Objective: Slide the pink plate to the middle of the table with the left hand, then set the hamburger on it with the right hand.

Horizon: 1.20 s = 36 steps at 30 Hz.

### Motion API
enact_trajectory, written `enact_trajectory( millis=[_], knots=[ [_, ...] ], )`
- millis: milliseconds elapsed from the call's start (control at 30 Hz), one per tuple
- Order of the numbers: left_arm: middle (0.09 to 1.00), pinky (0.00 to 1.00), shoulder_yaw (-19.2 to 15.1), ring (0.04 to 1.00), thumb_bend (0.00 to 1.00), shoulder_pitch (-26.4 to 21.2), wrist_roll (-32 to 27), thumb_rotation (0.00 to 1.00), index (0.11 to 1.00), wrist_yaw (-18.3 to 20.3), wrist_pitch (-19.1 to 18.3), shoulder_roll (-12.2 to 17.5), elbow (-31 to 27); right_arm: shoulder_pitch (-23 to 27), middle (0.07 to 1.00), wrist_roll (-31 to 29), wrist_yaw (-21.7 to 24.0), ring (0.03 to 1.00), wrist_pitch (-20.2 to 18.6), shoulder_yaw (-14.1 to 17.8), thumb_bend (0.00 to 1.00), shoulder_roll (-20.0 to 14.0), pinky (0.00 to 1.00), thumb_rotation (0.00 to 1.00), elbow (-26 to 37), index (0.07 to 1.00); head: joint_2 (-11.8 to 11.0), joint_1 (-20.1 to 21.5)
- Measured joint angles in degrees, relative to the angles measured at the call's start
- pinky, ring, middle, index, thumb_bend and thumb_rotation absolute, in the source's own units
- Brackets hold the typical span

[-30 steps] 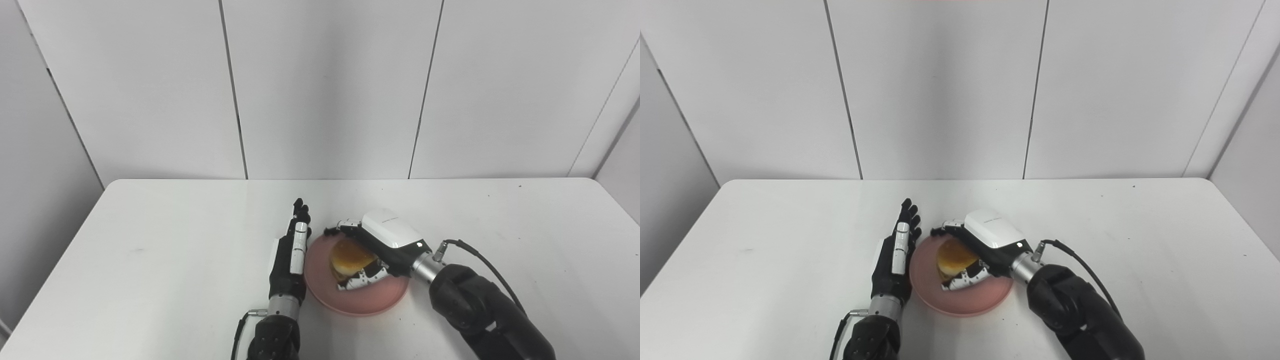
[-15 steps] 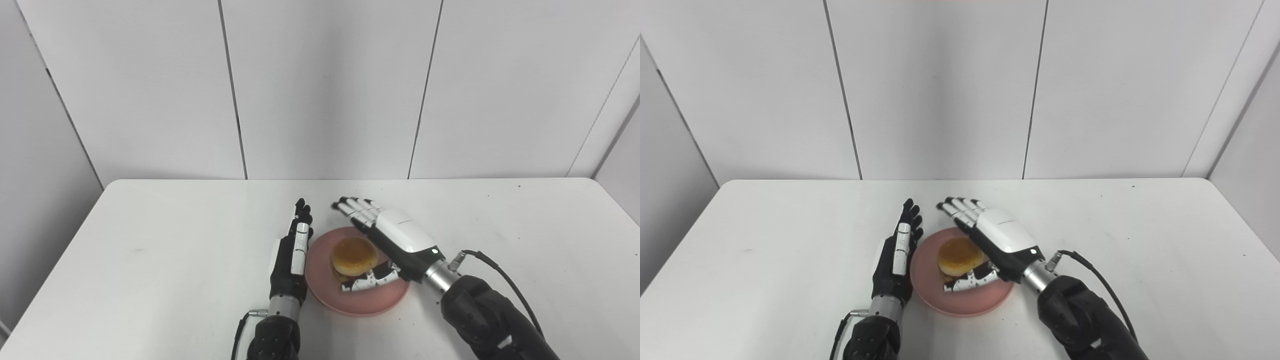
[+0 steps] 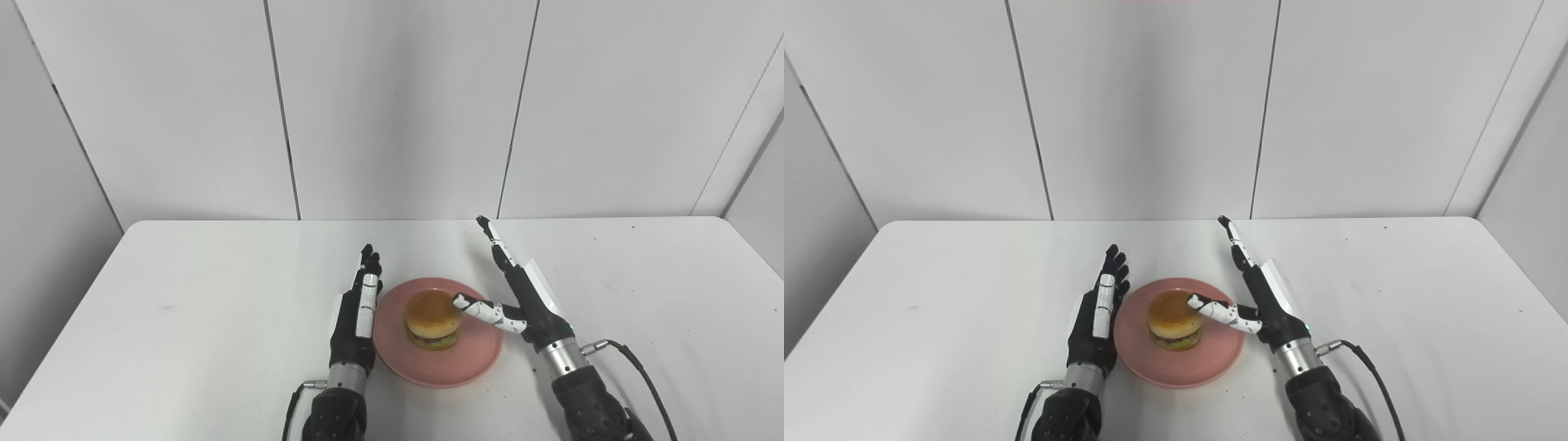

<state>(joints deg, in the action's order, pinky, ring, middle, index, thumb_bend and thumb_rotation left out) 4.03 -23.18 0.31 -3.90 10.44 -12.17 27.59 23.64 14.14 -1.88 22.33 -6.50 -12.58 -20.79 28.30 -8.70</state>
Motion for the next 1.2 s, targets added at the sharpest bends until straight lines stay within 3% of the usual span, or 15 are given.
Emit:
enact_trajectory(
  millis=[100, 267, 467, 667, 833, 1200],
  knots=[
    [1.000, 1.00, 0.01, 1.000, 0.71, 0.10, 0.00, 1.00, 1.000, 0.00, -0.07, 0.05, -0.16, -0.83, 1.000, -5.34, 1.94, 1.000, -1.69, 1.76, 0.67, 1.13, 1.00, 0.88, 0.72, 1.000, -0.09, 0.44],
    [1.000, 1.00, 0.00, 1.000, 0.72, 0.13, 0.01, 1.00, 1.000, 0.00, -0.04, 0.11, -0.18, -3.02, 1.000, -15.68, 5.61, 1.000, -9.41, 3.91, 0.65, 4.72, 1.00, 0.92, 4.20, 1.000, -0.18, 0.88],
    [1.000, 1.00, 0.18, 1.000, 0.72, 0.20, 0.01, 1.00, 1.000, 0.00, 0.07, 0.46, -0.23, -4.20, 1.000, -20.73, 7.19, 1.000, -16.83, 5.47, 0.65, 7.12, 1.00, 0.95, 8.67, 1.000, -0.09, 1.32],
    [1.000, 1.00, 0.26, 1.000, 0.72, 0.30, -0.01, 1.00, 1.000, 0.01, 0.09, 0.59, -0.43, -5.00, 1.000, -25.33, 6.00, 1.000, -19.77, 8.64, 0.59, 10.29, 1.00, 0.97, 10.54, 1.000, 0.00, 1.93],
    [1.000, 1.00, 0.18, 1.000, 0.72, 0.32, -0.12, 1.00, 1.000, 0.08, 0.31, 0.61, -0.41, -5.84, 1.000, -25.82, 4.12, 1.000, -22.63, 9.45, 0.63, 12.08, 1.00, 1.00, 12.31, 1.000, 0.09, 2.20],
    [1.000, 1.00, 0.09, 1.000, 0.73, 0.41, -0.13, 1.00, 1.000, 0.49, 0.32, 0.64, -0.57, -5.77, 1.000, -23.91, 1.78, 1.000, -20.13, 12.11, 0.72, 12.18, 1.00, 0.95, 8.77, 1.000, 0.44, 2.64]
  ],
)
